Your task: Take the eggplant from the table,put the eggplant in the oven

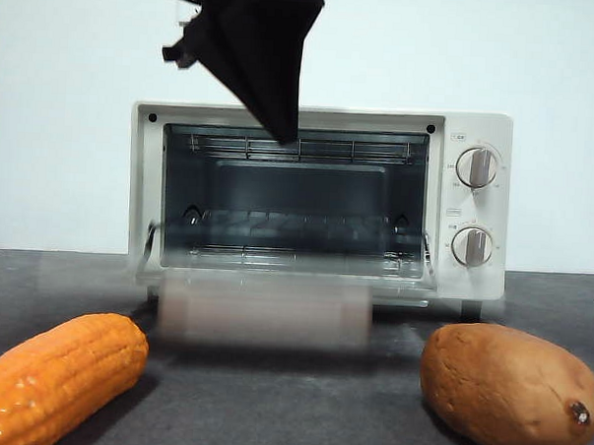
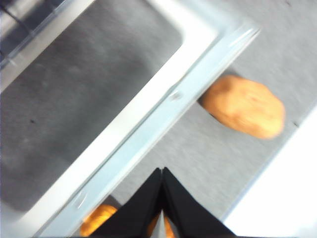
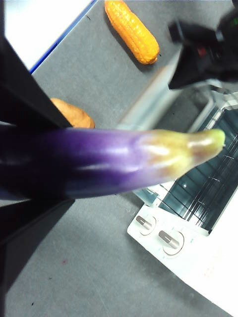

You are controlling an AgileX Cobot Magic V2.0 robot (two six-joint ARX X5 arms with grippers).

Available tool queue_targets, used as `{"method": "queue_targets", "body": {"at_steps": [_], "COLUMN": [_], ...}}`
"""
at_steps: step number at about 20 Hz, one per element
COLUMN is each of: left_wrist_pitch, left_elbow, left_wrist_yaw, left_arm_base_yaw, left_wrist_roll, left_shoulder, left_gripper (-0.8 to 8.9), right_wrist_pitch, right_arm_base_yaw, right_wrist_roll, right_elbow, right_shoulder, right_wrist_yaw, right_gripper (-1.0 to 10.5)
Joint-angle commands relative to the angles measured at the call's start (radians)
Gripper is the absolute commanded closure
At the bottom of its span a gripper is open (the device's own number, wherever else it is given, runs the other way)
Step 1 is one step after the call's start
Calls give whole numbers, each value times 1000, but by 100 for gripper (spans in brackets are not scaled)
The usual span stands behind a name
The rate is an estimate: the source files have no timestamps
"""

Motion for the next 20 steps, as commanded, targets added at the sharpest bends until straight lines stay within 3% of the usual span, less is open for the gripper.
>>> {"method": "queue_targets", "body": {"at_steps": [1, 6, 12, 20], "left_wrist_pitch": [-9, 84, 349, 630], "left_elbow": [13, -86, -403, -829], "left_wrist_yaw": [-2, -10, -8, 236], "left_arm_base_yaw": [-16, 19, 170, 539], "left_wrist_roll": [17, 11, -78, -190], "left_shoulder": [-37, -137, -362, -650], "left_gripper": [808, 808, 808, 808], "right_wrist_pitch": [14, 17, 80, 441], "right_arm_base_yaw": [11, 11, 10, 10], "right_wrist_roll": [-5, -55, -176, -458], "right_elbow": [21, 21, 21, 21], "right_shoulder": [12, 45, 180, 492], "right_wrist_yaw": [0, -2, 4, 41], "right_gripper": [818, 818, 818, 818]}}
